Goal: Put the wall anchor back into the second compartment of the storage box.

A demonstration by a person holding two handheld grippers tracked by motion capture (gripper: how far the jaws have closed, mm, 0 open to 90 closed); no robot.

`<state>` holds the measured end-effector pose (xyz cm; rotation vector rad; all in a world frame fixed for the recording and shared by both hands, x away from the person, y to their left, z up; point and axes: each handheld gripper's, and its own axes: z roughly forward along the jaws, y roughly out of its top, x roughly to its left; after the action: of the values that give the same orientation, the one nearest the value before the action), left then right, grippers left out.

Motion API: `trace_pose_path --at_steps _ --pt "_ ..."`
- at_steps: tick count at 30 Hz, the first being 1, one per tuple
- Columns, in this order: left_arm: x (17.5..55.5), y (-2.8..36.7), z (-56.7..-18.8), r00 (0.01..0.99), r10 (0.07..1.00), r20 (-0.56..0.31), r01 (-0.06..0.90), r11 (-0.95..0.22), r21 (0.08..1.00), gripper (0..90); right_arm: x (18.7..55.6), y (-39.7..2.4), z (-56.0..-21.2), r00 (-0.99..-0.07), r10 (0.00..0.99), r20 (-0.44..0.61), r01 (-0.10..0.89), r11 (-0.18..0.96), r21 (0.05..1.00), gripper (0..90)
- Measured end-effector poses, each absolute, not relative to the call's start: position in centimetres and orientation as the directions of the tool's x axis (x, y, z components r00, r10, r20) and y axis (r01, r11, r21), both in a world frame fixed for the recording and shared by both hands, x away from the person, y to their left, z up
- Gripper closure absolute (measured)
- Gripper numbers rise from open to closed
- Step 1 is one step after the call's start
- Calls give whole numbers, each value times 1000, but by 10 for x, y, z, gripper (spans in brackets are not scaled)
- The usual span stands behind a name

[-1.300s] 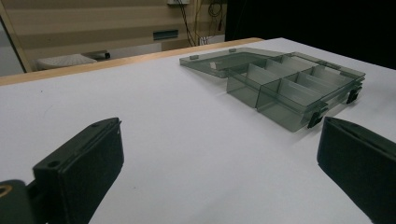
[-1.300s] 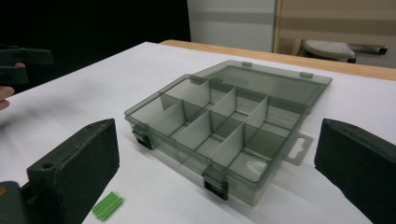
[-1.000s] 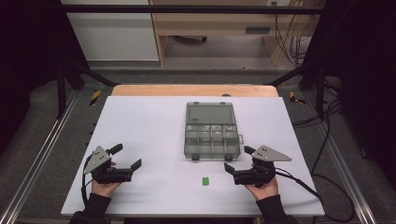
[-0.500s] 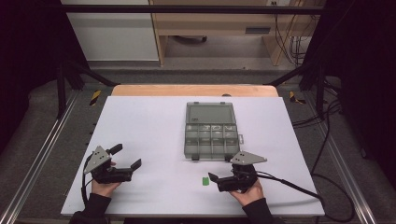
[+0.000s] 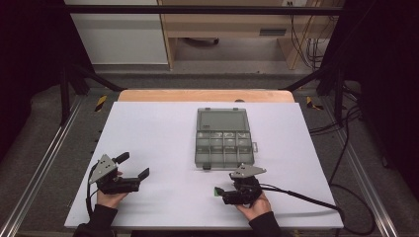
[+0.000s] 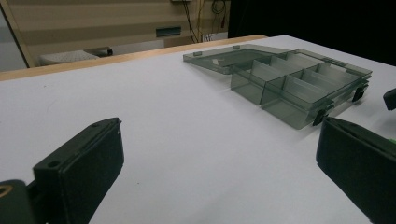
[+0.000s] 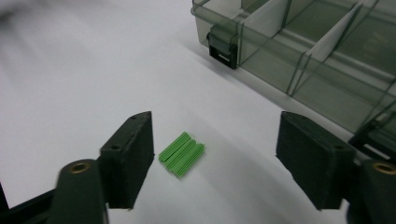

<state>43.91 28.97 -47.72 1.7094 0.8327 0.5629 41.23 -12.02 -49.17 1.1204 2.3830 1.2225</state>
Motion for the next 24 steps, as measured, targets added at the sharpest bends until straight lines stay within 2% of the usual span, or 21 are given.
trace_pose_path --at_steps 4,6,8,9,24 --pt "439 290 -477 640 768 -39 247 -157 956 4 414 -118 -496 -680 721 135 545 374 750 389" --pt "439 290 -478 639 768 -40 249 -157 956 5 415 -118 -498 -684 714 150 560 382 735 471" --pt "439 290 -478 639 768 -40 250 -157 955 5 415 -117 -498 -685 710 161 569 384 727 495" --pt "439 290 -478 639 768 -40 250 -158 955 5 416 -117 -498 -687 707 166 572 385 725 543" --pt "439 290 -478 636 771 -39 251 -159 955 7 418 -113 -502 -706 683 189 592 422 687 709"
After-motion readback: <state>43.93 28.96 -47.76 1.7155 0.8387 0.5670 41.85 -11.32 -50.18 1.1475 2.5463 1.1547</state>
